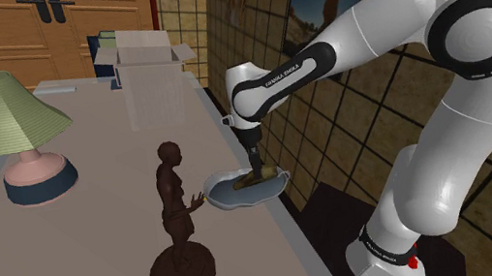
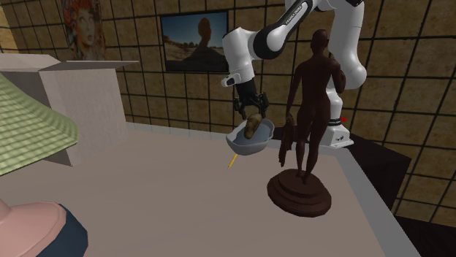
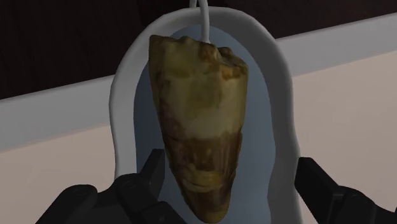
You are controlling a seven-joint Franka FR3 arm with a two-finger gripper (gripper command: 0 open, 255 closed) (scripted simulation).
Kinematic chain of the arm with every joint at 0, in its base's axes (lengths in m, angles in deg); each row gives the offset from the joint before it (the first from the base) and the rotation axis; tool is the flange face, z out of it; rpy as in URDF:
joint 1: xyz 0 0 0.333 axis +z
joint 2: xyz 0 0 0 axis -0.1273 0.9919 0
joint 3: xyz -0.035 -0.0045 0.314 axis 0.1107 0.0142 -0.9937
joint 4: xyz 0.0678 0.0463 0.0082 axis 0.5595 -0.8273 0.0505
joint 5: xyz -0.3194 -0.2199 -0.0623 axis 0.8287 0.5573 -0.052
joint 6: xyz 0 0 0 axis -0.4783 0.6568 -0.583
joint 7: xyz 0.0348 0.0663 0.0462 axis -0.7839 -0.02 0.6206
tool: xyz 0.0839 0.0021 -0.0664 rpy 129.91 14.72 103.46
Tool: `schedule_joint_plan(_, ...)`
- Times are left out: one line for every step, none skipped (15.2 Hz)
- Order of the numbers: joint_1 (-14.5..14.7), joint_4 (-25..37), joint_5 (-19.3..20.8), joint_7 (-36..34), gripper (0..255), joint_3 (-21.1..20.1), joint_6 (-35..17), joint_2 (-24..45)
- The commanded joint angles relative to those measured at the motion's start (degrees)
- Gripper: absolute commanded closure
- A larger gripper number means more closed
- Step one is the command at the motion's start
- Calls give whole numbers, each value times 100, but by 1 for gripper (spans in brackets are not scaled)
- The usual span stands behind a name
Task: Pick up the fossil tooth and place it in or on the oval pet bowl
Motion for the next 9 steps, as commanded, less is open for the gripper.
schedule_joint_plan(0,0,0,0,0,0,0,0)
schedule_joint_plan(0,0,0,0,0,0,0,0)
schedule_joint_plan(-5,147,11,-6,0,4,201,-54)
schedule_joint_plan(-9,301,21,-12,0,9,401,-100)
schedule_joint_plan(-14,463,29,-16,0,13,599,-136)
schedule_joint_plan(-17,594,35,-20,0,16,754,-159)
schedule_joint_plan(-17,594,36,-20,0,16,754,-159)
schedule_joint_plan(-17,594,36,-20,0,16,754,-160)
schedule_joint_plan(-17,594,36,-20,0,16,754,-160)
